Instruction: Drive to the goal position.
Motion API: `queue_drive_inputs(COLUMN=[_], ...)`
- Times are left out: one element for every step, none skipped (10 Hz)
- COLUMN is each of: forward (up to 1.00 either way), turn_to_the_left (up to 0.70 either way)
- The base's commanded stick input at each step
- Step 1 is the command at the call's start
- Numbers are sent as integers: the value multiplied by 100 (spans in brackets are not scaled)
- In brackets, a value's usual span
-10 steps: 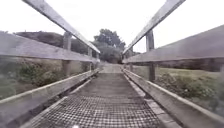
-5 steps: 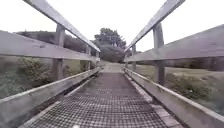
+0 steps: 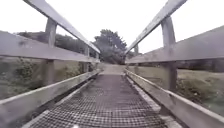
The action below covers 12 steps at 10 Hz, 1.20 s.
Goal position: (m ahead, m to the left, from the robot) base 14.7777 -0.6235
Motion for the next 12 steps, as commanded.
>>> queue_drive_inputs(forward=[60,60,60,60,60,60,60,60,60,60,60,60], turn_to_the_left=[-4,-9,-15,-15,-15,-15,-13,-1,0,0,0,0])
